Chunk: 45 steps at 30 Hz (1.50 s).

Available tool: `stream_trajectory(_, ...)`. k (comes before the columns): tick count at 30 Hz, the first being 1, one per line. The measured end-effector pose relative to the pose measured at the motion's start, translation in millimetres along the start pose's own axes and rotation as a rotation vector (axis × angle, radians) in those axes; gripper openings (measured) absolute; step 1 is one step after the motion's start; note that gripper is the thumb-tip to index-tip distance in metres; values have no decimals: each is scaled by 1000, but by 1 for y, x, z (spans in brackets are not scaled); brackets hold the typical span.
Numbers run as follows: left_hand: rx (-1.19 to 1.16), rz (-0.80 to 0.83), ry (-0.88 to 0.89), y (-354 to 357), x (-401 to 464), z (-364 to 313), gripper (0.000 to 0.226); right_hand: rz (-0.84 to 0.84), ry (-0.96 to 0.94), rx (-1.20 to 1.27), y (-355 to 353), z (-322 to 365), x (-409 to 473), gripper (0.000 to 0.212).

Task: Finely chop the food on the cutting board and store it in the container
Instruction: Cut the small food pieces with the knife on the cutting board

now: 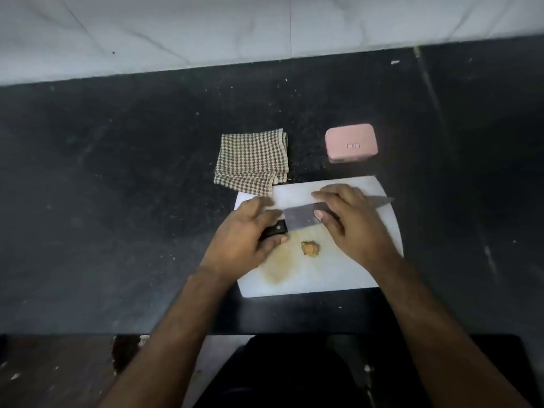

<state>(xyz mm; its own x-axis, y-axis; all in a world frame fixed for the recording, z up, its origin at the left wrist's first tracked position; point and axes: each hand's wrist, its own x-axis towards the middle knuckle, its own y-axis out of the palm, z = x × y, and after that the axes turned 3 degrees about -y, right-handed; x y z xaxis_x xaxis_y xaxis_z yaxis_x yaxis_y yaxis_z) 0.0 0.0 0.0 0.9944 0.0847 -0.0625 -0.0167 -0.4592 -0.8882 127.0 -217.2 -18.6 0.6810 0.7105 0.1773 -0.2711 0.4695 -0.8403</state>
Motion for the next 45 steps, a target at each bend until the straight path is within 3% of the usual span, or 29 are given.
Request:
stream_trajectory(5,93,-154,-7,16,-1,2,37,-16,27,-5,4,0,0,37)
stream_trajectory(13,77,-235,23,24,6,17,41,-229,181,37,22,22,-17,35)
stream_trajectory(31,81,-337,44,36,-2,25,29,-188,77,-257,34,23,-15,34)
stream_trajectory(39,327,-530,142,37,-3,15,28,-344,6,-296,26,34,-24,21)
stream_trajectory(42,421,-585,144,31,-14,6,38,-412,71,-315,13,50,-44,21)
stream_trajectory(45,418,-642,107,25,-33,-6,31,-441,165,-191,-3,75,-70,24)
